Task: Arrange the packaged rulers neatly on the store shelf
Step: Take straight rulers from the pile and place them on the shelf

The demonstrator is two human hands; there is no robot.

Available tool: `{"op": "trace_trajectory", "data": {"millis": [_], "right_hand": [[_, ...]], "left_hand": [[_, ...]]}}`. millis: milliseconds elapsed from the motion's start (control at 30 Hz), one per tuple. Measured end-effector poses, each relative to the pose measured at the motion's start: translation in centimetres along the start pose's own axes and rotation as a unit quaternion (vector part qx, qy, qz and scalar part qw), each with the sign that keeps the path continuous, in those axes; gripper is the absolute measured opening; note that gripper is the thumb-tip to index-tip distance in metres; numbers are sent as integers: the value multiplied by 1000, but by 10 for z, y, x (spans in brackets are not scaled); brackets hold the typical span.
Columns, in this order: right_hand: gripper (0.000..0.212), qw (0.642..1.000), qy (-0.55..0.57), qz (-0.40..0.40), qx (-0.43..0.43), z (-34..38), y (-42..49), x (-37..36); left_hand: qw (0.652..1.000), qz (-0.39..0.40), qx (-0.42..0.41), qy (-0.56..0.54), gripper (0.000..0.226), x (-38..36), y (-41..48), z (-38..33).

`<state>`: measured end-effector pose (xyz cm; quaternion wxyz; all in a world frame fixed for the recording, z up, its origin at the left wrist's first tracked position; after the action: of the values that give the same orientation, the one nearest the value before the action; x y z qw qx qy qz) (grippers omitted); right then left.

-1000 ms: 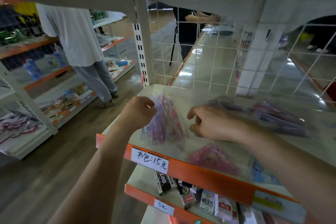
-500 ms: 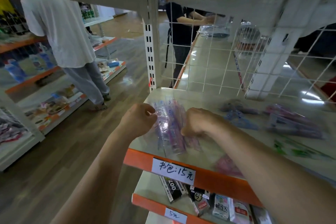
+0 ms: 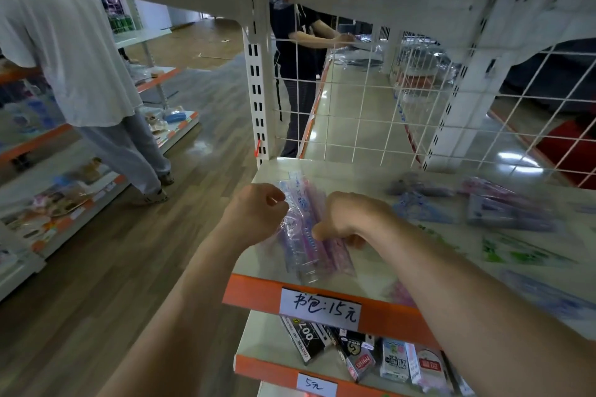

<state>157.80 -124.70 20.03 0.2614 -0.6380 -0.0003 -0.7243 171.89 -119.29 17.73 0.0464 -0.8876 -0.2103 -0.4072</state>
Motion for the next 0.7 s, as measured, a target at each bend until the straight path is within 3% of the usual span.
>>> {"op": "trace_trajectory", "data": {"millis": [333,567,700], "right_hand": [[16,999,-45,-11,-5,14,-8,2],[25,993,-93,-69,24,15,3,-9],[26,993,-31,-108,21,-7,8,-13]], "left_hand": [[998,-8,-38,56,29,7,4,-13],[998,14,-37,49,29,-1,9,-18],[999,40,-36,10,25,-7,11,-22]]}}
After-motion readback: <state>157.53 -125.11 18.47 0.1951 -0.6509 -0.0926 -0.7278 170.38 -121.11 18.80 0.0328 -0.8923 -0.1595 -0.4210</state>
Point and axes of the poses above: each hand's wrist, its own y-axis towards the middle knuckle, its own x-axis out of the back of the hand, z = x × y, the point moved 1 cm from there along y, towards the middle knuckle, and after that the axes turned 6 degrees about -z, right-handed, at the moved point
